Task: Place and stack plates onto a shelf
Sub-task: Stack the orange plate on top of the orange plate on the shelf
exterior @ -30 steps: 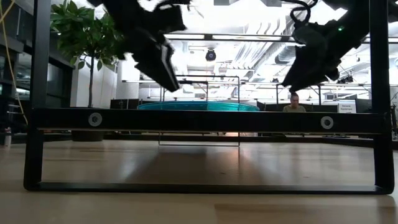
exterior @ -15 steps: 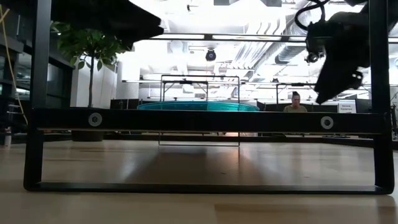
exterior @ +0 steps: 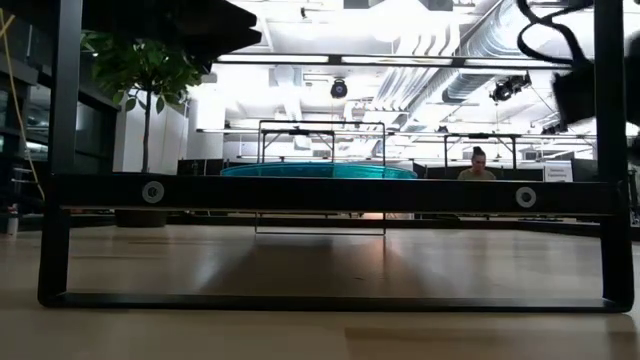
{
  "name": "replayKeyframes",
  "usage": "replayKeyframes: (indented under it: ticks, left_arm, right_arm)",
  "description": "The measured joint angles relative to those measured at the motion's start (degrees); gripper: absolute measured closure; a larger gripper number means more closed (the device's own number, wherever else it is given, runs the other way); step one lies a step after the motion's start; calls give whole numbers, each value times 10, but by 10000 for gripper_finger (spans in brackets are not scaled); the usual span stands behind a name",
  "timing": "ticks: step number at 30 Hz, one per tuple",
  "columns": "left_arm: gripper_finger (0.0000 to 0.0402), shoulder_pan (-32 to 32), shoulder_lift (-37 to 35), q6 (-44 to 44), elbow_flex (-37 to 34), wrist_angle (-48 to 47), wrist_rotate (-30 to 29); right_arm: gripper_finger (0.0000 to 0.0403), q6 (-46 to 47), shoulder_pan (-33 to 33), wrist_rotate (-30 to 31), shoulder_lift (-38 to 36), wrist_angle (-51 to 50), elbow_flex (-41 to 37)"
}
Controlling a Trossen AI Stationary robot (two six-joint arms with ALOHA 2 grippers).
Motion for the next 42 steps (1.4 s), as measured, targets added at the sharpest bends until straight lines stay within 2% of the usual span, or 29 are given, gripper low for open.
replayKeyframes:
  ticks: [6, 11, 23, 26, 31, 32, 35, 37, 42]
  left_arm:
    - [261, 0, 0, 1, 0, 2, 0]
    - [261, 0, 0, 1, 0, 2, 0]
    - [261, 0, 0, 7, 0, 1, 0]
    - [261, 0, 0, 7, 0, 1, 0]
    - [261, 0, 0, 7, 0, 1, 0]
    - [261, 0, 0, 6, 0, 1, 0]
    - [261, 0, 0, 6, 0, 1, 0]
    - [261, 0, 0, 6, 0, 1, 0]
    - [261, 0, 0, 4, 0, 2, 0]
  right_arm:
    - [199, 75, 47, -55, 56, 40, 0]
    - [199, 82, 68, -54, 81, 76, 0]
    - [204, 103, 92, -40, 124, 86, 2]
    - [240, 89, 95, -39, 124, 83, 1]
    - [373, 79, 95, -46, 126, 79, 0]
    - [387, 73, 95, -49, 126, 83, 0]
    - [382, 46, 95, -57, 119, 86, 0]
    - [392, 33, 86, -76, 104, 80, -1]
    - [400, -6, 54, -78, 15, 51, -2]
